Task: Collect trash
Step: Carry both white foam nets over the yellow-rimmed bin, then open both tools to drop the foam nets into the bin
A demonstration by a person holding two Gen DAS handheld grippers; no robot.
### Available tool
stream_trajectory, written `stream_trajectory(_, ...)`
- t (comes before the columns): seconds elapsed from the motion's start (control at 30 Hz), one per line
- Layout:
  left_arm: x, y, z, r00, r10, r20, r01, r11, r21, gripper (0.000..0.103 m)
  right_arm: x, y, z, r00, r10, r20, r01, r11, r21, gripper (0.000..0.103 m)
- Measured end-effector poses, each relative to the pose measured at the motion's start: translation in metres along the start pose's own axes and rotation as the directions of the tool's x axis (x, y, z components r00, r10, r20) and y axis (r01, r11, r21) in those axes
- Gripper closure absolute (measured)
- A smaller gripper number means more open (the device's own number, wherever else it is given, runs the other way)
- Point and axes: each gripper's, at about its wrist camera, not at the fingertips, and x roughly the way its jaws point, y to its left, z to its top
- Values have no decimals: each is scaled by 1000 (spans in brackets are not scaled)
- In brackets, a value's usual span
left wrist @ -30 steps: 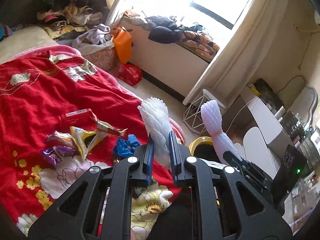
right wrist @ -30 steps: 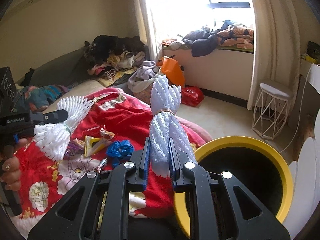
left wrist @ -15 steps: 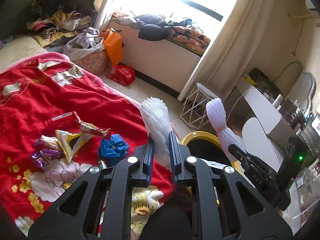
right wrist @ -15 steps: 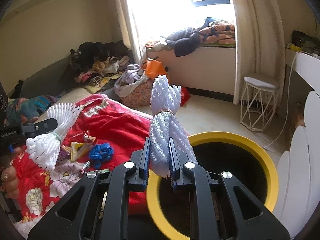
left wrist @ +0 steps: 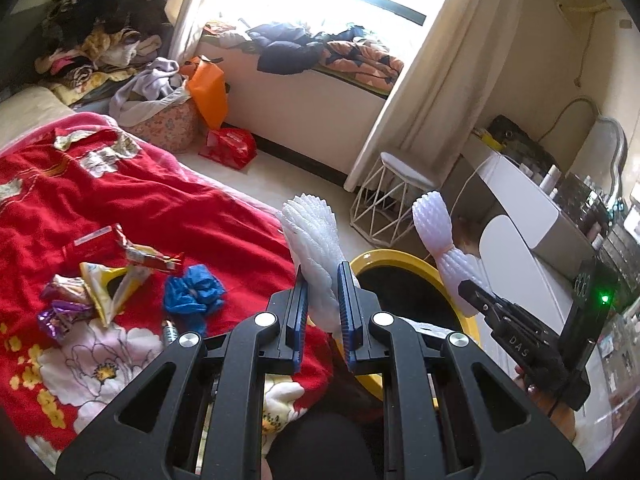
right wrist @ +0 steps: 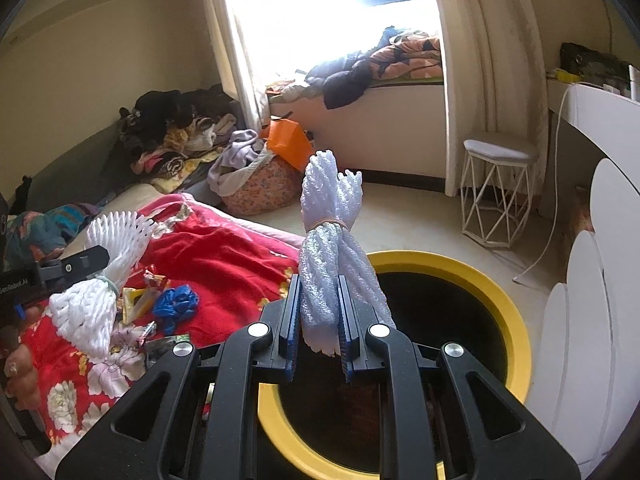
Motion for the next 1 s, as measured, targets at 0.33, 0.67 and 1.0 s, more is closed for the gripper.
stream_trajectory(0.33, 22, -22, -6, 1000, -9, -21, 10, 999, 54, 93, 1, -25, -6, 999, -35, -22, 36, 999, 37, 87)
stream_trajectory(0.67, 49, -38, -11, 999, -18, -51, 23, 995, 98, 93, 3, -44, -14, 997, -64, -51, 67, 996, 56, 87)
stream_trajectory(1.0, 78, -53, -20, 995, -26, -94, 40, 987, 158, 92, 5, -63, -20, 994, -67, -85, 76, 992, 104, 85)
